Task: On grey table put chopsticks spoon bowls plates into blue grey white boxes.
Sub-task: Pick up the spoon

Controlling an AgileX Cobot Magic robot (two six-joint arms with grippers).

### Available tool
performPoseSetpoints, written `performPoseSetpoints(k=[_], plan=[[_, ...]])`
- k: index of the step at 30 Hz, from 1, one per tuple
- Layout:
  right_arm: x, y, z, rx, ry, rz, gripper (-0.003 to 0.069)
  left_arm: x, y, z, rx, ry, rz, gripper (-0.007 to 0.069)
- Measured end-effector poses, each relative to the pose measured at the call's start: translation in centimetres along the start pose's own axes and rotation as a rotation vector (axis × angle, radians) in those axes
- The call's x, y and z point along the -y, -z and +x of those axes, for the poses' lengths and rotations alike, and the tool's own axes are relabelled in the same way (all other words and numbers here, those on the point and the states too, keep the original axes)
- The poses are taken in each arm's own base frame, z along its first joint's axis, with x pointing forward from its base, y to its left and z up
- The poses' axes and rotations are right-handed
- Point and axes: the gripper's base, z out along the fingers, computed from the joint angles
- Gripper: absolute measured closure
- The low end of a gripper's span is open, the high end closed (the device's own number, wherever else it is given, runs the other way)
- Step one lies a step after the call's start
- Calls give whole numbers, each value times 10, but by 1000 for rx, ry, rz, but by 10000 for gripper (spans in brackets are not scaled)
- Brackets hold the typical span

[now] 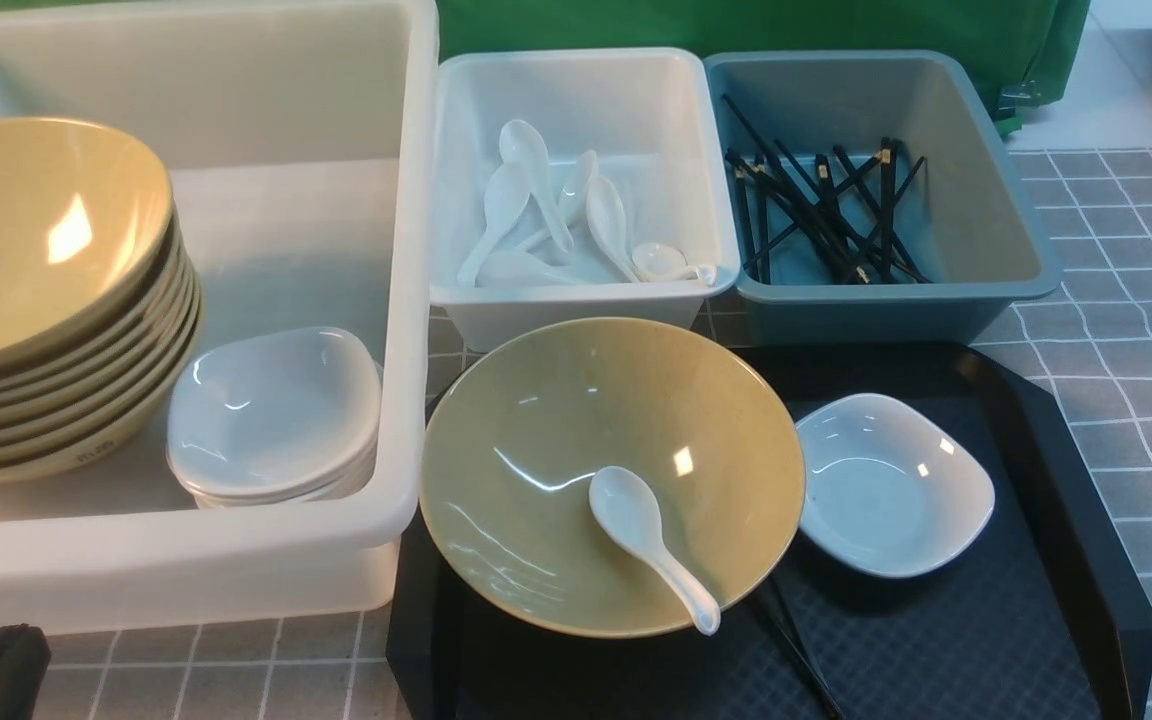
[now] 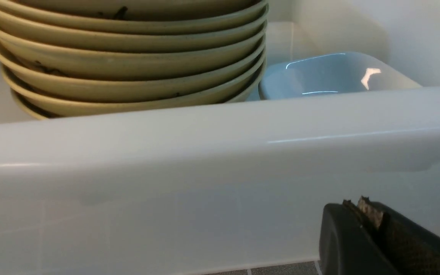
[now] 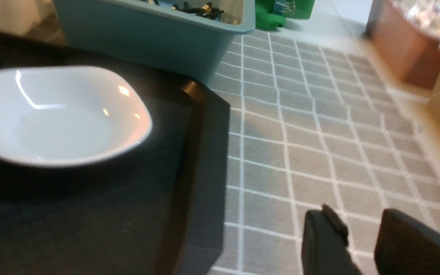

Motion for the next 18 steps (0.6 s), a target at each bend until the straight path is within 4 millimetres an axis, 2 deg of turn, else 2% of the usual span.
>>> performPoseSetpoints(k=[10,14,18], plan=[[3,1,-11,125,34,40,421,-1,0,-9,100,-19,-15,636],[5,2,-19,207,31,64,421,-2,3,-23,253,-20,-28,636],[12,11,-42,484,-2,138,421,-4,13,-46,535,-20,-53,636]])
